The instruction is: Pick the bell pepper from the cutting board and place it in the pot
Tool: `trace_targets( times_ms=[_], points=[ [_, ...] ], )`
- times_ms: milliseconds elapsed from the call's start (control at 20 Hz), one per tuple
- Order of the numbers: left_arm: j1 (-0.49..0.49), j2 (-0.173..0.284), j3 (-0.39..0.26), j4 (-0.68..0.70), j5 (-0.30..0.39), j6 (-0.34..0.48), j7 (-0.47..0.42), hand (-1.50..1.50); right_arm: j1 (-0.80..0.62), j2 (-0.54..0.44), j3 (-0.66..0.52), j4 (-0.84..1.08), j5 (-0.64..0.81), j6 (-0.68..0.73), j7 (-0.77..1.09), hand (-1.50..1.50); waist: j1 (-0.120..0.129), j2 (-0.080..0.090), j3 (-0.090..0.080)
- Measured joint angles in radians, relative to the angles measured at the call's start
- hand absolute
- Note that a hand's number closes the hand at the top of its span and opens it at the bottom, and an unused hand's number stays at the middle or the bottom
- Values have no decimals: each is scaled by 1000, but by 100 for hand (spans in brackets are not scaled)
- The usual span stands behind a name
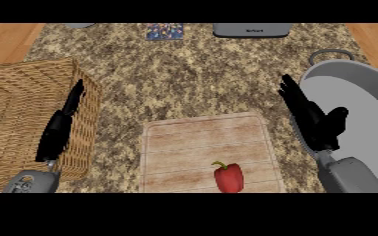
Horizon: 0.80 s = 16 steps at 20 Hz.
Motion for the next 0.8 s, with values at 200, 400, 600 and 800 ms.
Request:
trace_targets(
  times_ms=[200,400,600,800],
  points=[
    [-40,4,56,-63,21,18,-18,0,-117,-24,41,-85,-26,183,-11,150,25,2,2],
    [-90,-62,52,-90,88,29,-15,0,-291,-115,77,-180,67,334,-75,-150,48,-7,-12],
    [-133,-93,64,-116,146,29,13,0,-366,-206,88,-168,204,442,-267,-150,41,14,-7],
    [-168,-91,87,-124,193,27,44,0,-375,-276,100,-157,313,540,-530,-150,25,22,-6]
  ],
)
